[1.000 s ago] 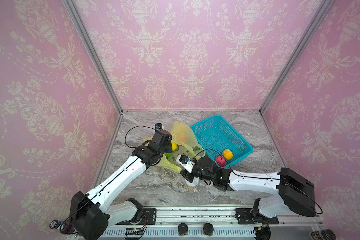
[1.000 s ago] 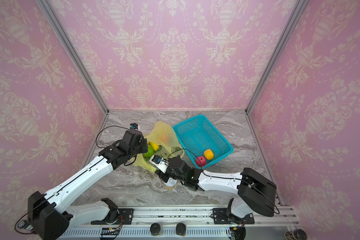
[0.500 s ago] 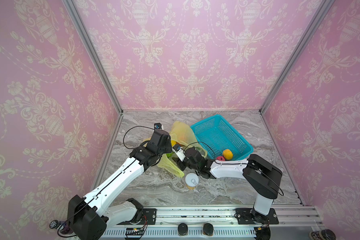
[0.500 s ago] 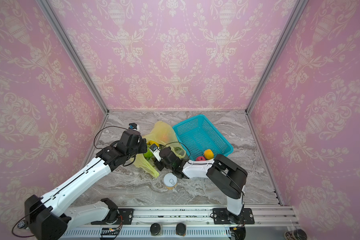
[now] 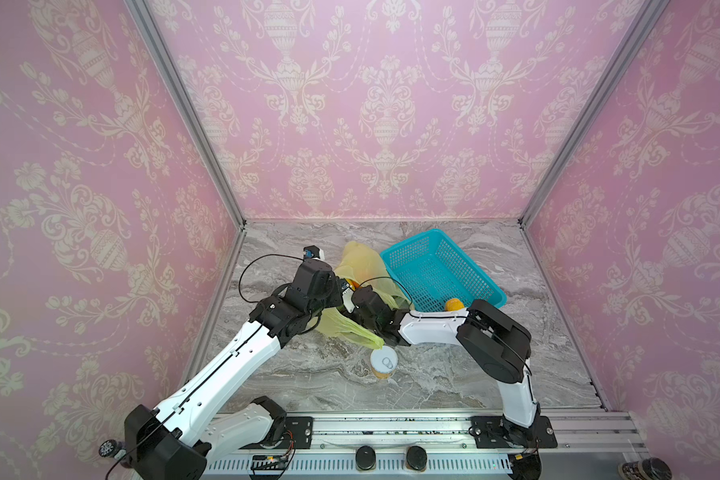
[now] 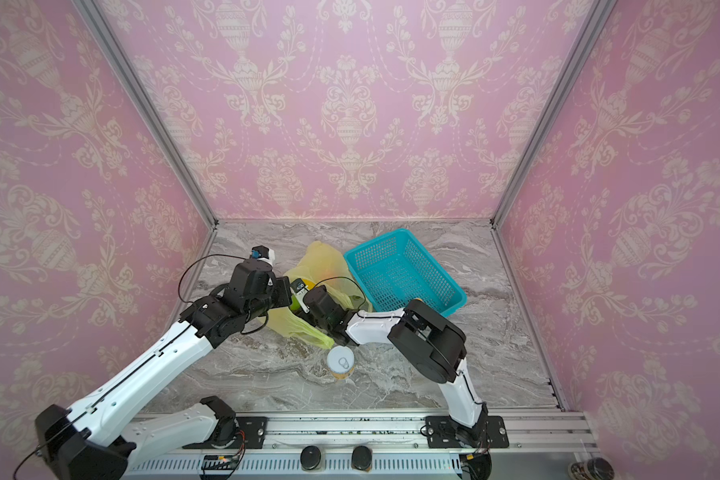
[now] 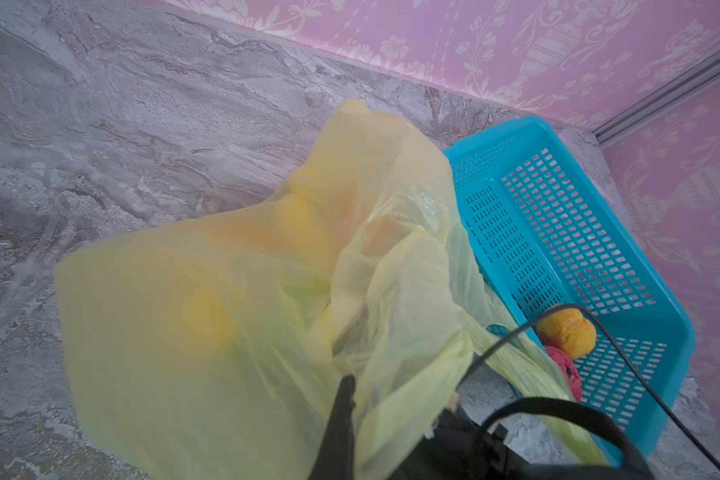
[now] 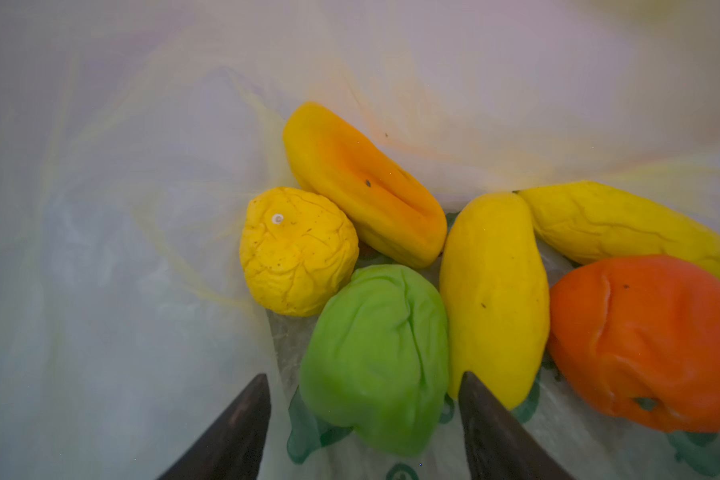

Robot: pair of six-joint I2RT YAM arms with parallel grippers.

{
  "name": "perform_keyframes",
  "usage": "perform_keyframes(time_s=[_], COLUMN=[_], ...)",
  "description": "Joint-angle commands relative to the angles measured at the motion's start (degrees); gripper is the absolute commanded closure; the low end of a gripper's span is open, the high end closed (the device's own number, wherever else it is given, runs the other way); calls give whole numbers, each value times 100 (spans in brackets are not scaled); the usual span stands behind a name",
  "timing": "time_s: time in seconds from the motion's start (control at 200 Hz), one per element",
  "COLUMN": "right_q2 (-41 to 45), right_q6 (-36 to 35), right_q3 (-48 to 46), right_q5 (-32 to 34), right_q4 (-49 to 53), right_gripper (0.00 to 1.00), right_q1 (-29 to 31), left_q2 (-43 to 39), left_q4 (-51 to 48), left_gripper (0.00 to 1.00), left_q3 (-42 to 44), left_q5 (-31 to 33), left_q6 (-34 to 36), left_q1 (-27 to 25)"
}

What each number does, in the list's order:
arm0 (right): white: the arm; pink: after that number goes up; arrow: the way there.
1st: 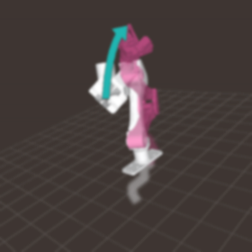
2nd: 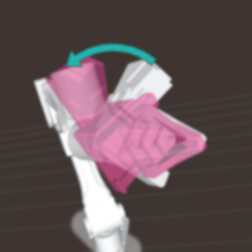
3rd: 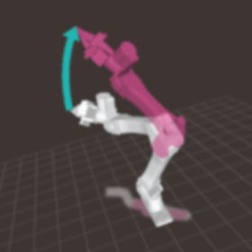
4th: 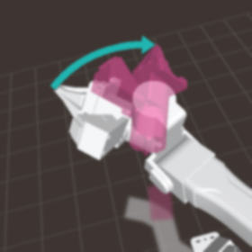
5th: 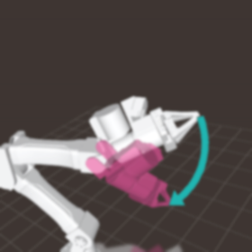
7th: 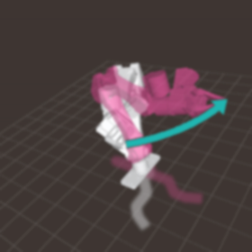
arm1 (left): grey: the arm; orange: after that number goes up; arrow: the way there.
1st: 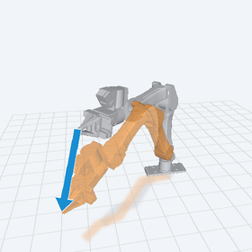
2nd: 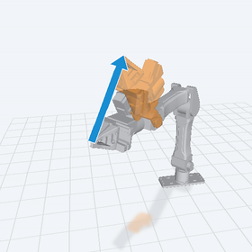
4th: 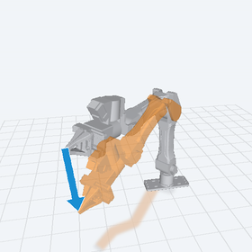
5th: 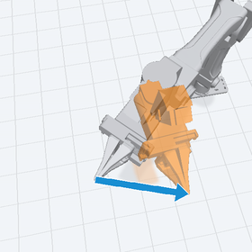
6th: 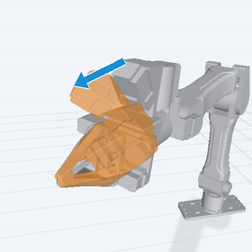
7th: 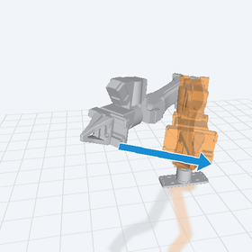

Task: Untie the knot of the plastic bag and take out the fruit
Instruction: 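Reach the right gripper into the bag and close on the green apple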

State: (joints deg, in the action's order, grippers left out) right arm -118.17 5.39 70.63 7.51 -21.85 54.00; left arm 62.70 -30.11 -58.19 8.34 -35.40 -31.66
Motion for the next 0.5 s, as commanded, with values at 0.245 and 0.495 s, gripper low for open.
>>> perform_keyframes(time_s=[0.245, 0.495], right_q2=[-744, -987], right_q6=[120, 190], right_q3=[1019, 1253], right_q5=[225, 149], right_q4=[763, 936], right_gripper=[14, 14], right_q1=[-143, -183], left_q2=[33, -48], left_q4=[121, 275], left_gripper=[100, 100], left_q3=[26, 133], left_q5=[-422, -579], left_q6=[-341, -379], left_q1=[28, 28])
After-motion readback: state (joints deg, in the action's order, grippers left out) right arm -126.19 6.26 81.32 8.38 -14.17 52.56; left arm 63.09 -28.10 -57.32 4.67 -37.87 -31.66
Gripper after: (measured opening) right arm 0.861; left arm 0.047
